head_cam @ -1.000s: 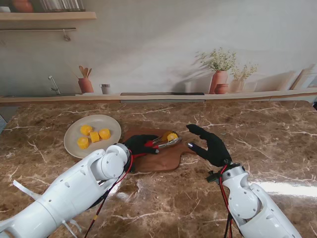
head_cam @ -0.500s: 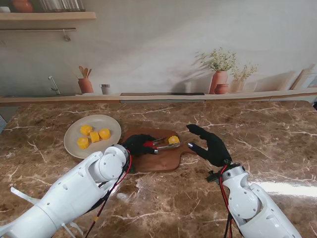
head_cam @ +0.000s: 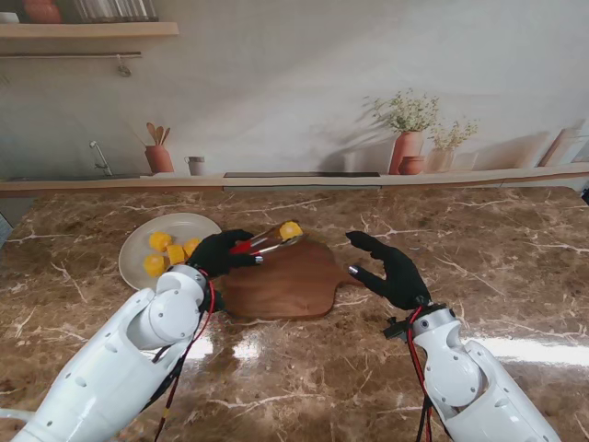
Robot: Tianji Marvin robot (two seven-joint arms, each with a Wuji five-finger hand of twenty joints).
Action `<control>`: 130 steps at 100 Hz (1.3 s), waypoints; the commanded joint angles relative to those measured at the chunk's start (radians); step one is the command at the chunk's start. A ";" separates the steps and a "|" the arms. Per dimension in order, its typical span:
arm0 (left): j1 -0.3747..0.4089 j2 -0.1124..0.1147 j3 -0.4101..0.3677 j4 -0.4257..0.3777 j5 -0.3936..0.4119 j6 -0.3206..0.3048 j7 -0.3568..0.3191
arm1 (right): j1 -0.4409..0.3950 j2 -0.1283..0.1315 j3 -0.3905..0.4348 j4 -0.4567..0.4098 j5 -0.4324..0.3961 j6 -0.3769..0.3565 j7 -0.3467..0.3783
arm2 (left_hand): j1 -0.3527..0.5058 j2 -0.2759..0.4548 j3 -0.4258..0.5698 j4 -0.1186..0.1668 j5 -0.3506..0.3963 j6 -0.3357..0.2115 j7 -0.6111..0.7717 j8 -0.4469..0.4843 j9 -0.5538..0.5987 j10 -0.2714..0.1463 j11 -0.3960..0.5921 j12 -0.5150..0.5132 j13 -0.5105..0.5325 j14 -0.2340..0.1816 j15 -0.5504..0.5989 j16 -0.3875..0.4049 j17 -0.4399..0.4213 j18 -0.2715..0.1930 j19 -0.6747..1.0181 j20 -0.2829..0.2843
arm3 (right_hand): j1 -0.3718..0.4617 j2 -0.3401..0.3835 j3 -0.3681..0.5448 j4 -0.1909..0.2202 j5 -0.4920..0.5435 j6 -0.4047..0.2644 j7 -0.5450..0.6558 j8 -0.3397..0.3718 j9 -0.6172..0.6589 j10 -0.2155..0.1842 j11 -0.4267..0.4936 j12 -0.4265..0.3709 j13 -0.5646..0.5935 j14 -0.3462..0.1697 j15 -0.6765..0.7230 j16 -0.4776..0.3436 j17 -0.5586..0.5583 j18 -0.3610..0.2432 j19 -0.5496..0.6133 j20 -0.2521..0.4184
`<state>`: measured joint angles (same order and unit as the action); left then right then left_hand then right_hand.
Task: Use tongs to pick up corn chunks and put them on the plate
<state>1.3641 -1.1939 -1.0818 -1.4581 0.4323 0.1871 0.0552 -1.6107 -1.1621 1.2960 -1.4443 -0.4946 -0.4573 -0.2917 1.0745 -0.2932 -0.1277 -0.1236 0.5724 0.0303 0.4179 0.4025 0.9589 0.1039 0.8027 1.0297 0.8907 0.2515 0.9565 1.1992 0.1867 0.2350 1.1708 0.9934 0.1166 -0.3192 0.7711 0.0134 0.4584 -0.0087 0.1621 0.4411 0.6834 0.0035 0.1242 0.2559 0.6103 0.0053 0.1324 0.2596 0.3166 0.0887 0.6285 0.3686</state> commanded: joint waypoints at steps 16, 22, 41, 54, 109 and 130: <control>0.132 0.054 -0.195 -0.089 0.085 0.067 0.007 | -0.009 0.001 -0.008 -0.005 0.001 0.010 0.019 | 0.193 0.181 0.115 0.067 0.130 -0.160 0.561 0.079 0.046 -0.160 0.116 0.016 0.032 0.042 0.049 0.022 -0.014 0.020 -0.004 0.015 | 0.019 0.018 -0.011 -0.027 0.006 -0.030 -0.003 -0.003 0.004 -0.030 0.005 0.009 0.025 0.002 0.004 0.016 0.000 -0.003 0.018 0.030; 0.165 0.057 -0.243 -0.108 0.107 0.080 0.007 | -0.007 0.001 -0.012 -0.005 0.001 0.011 0.021 | 0.193 0.180 0.115 0.067 0.134 -0.158 0.558 0.074 0.046 -0.160 0.116 0.016 0.032 0.042 0.049 0.023 -0.014 0.020 -0.005 0.016 | 0.019 0.018 -0.010 -0.027 0.006 -0.031 -0.003 -0.002 0.003 -0.030 0.004 0.009 0.025 0.000 0.004 0.016 0.000 -0.004 0.018 0.030; 0.239 0.061 -0.344 -0.144 0.152 0.110 0.017 | 0.001 0.003 -0.029 -0.003 0.000 0.013 0.029 | 0.192 0.182 0.115 0.067 0.134 -0.157 0.550 0.065 0.046 -0.161 0.114 0.016 0.032 0.040 0.049 0.024 -0.012 0.021 -0.004 0.020 | 0.018 0.019 -0.011 -0.027 0.005 -0.029 -0.004 -0.003 0.002 -0.029 0.004 0.009 0.024 0.002 0.004 0.016 0.000 -0.004 0.018 0.030; 0.264 0.056 -0.378 -0.141 0.153 0.116 0.043 | 0.005 0.004 -0.040 -0.001 -0.001 0.013 0.034 | 0.193 0.181 0.116 0.068 0.136 -0.155 0.544 0.056 0.046 -0.158 0.114 0.017 0.031 0.042 0.047 0.024 -0.014 0.016 -0.007 0.020 | 0.018 0.019 -0.011 -0.027 0.005 -0.030 -0.003 -0.002 0.002 -0.030 0.004 0.009 0.024 0.001 0.004 0.016 0.000 -0.004 0.018 0.030; 0.312 0.044 -0.429 -0.148 0.143 0.109 0.099 | 0.008 0.007 -0.049 -0.002 0.004 0.013 0.053 | -0.106 0.113 0.494 0.060 -0.006 -0.020 -0.282 -0.270 0.075 -0.146 0.081 -0.015 0.054 0.037 0.031 0.001 0.009 0.003 -0.002 0.028 | 0.019 0.018 -0.010 -0.027 0.005 -0.030 -0.003 -0.002 0.001 -0.031 0.004 0.009 0.025 0.002 0.004 0.016 0.000 -0.003 0.019 0.030; 0.331 0.045 -0.452 -0.163 0.142 0.093 0.097 | 0.009 0.008 -0.054 -0.003 0.003 0.013 0.056 | -0.139 0.088 0.528 0.059 -0.019 -0.016 -0.359 -0.314 0.073 -0.128 0.081 -0.029 0.059 0.036 0.032 -0.003 0.013 0.005 0.003 0.028 | 0.019 0.019 -0.010 -0.027 0.007 -0.031 -0.002 -0.001 0.001 -0.029 0.004 0.009 0.026 0.001 0.005 0.016 0.001 -0.004 0.019 0.030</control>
<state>1.6857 -1.1502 -1.5281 -1.6098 0.5741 0.2870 0.1522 -1.5949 -1.1534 1.2455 -1.4488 -0.4944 -0.4490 -0.2519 0.8712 -0.2939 0.1997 -0.1255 0.5899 0.0608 0.0957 0.1081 0.9591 0.1301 0.8034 1.0119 0.9126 0.2605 0.9567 1.2038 0.2007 0.2350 1.1704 1.0024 0.1166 -0.3138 0.7709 0.0134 0.4584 -0.0087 0.1621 0.4411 0.6834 0.0022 0.1242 0.2559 0.6103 0.0053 0.1324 0.2609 0.3166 0.0888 0.6285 0.3686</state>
